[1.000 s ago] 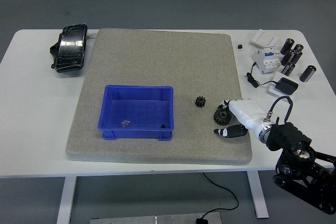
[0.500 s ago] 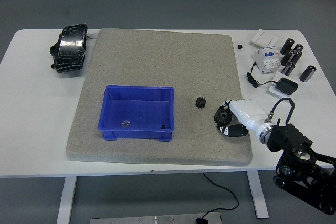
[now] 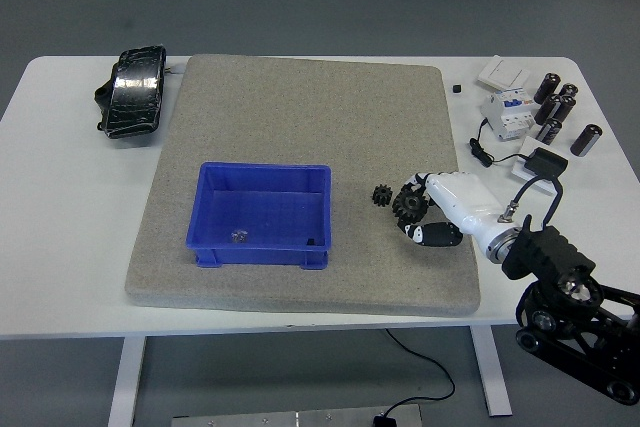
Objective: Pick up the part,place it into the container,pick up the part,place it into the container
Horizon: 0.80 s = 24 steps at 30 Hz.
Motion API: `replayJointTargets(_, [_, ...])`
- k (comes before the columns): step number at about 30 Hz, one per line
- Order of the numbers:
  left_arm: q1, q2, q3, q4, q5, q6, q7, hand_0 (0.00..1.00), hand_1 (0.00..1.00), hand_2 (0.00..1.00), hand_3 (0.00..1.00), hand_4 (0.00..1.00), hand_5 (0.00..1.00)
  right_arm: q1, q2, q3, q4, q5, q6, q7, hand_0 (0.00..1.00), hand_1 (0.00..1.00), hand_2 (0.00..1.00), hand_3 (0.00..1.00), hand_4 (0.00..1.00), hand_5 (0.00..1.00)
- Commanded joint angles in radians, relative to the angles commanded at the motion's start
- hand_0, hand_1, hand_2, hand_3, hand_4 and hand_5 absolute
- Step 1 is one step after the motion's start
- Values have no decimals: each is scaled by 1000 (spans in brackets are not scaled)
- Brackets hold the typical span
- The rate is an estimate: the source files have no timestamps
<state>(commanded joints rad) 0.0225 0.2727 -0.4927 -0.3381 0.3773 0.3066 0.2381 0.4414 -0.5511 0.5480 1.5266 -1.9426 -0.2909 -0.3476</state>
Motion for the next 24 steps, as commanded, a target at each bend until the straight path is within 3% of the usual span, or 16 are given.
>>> replayJointTargets(5, [0, -1, 1, -1, 1, 1, 2, 674, 668, 603, 568, 515, 451, 54, 39, 5, 81, -6, -11, -15, 521, 558, 424, 655, 478, 2])
replayJointTargets(9, [0, 0, -1, -1, 4, 0, 3, 674, 668, 603, 568, 515, 451, 114, 98, -18, 105, -11, -30, -18, 521, 558, 424, 655, 478, 2])
replayJointTargets(10, [0, 0, -1, 0, 5, 0, 3, 674, 668, 603, 568, 515, 451, 128, 115, -26, 106, -12, -34, -19, 521, 558, 424, 655, 478, 2])
replayJointTargets(11, [0, 0, -1, 0, 5, 0, 3, 675, 668, 604, 569, 517, 464, 140, 130, -35, 104, -14, -38, -19, 560, 575, 498, 667, 463, 2])
replayJointTargets(16, [1, 2, -4, -1, 10, 0, 6, 675, 668, 604, 569, 517, 464, 201, 196, -102, 85, -31, -53, -22, 560, 575, 498, 667, 463, 2])
replayJointTargets(17, [1, 3, -5, -1, 11, 0, 7, 674, 668, 604, 569, 518, 468, 216, 204, -120, 78, -35, -55, -23, 584, 628, 601, 680, 447, 2])
replayJointTargets(22, [-1, 6, -9, -1, 17, 0, 9, 674, 668, 604, 569, 518, 468, 279, 232, -202, 25, -48, -42, -36, 584, 628, 601, 680, 447, 2])
replayJointTargets(23, [-2, 6, -9, -1, 18, -1, 10, 674, 668, 604, 570, 518, 469, 288, 236, -214, 12, -49, -32, -40, 717, 793, 777, 707, 520, 223])
replayJointTargets(24, [-3, 6, -9, 0, 19, -1, 9, 674, 668, 604, 570, 518, 469, 294, 240, -221, 1, -48, -26, -42, 717, 793, 777, 707, 520, 223])
